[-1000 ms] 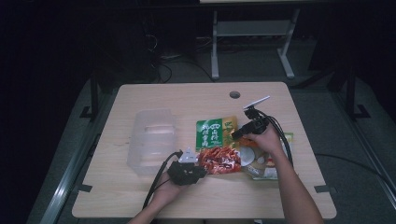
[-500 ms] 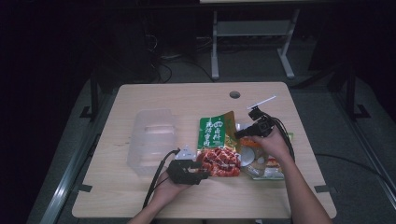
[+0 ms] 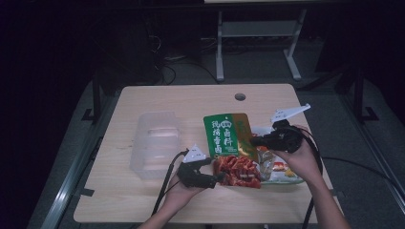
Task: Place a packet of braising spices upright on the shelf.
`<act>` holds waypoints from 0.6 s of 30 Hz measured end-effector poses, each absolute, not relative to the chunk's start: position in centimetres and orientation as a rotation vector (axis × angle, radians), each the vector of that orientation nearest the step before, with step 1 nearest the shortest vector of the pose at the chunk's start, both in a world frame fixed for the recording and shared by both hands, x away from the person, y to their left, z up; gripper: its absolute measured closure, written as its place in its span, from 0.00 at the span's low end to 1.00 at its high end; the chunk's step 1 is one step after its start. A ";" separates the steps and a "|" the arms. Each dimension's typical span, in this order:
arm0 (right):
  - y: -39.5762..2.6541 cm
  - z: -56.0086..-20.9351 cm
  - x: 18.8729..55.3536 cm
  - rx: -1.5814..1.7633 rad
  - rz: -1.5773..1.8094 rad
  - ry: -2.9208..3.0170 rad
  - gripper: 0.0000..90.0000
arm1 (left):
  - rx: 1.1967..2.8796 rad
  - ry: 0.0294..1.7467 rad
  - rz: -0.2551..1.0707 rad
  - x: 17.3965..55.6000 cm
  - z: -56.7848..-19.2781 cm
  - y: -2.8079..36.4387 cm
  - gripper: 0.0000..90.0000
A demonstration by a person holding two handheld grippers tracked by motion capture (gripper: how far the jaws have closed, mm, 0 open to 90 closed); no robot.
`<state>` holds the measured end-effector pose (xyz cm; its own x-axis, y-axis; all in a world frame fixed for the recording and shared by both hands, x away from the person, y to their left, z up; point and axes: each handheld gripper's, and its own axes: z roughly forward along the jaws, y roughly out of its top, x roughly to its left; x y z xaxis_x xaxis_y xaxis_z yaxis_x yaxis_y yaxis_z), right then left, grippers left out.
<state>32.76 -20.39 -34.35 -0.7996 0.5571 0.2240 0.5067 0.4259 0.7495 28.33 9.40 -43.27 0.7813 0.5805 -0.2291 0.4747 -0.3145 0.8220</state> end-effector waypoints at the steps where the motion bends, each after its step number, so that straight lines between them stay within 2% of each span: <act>1: -20.6 -34.2 32.3 0.950 1.330 2.600 1.00 | 1.961 0.801 0.134 28.4 -43.3 9.4 0.26; 7: -21.9 -33.7 30.3 0.885 1.355 2.576 1.00 | 1.906 0.859 0.083 29.8 -44.3 8.9 0.23; 10: -22.2 -33.8 30.1 0.883 1.368 2.565 1.00 | 1.895 0.819 0.019 30.5 -44.6 8.7 0.28; 11: -22.5 -34.1 30.0 0.886 1.397 2.557 1.00 | 1.863 0.831 -0.059 30.8 -44.8 8.5 0.37; 13: -22.7 -34.3 30.0 0.889 1.423 2.552 1.00 | 1.858 0.792 -0.116 31.2 -44.8 8.6 0.47; 15: -22.7 -34.3 29.9 0.889 1.452 2.546 1.00 | 1.826 0.791 -0.138 31.3 -44.5 8.6 0.55; 18: -22.6 -34.2 29.6 0.878 1.473 2.527 1.00 | 1.816 0.775 -0.133 31.2 -44.1 9.2 0.73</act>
<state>29.57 -22.58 -34.21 -0.8310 0.5174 0.2040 0.4326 0.3706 0.8219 31.24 9.20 -44.10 0.7794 0.4403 -0.4457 0.5637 -0.1824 0.8056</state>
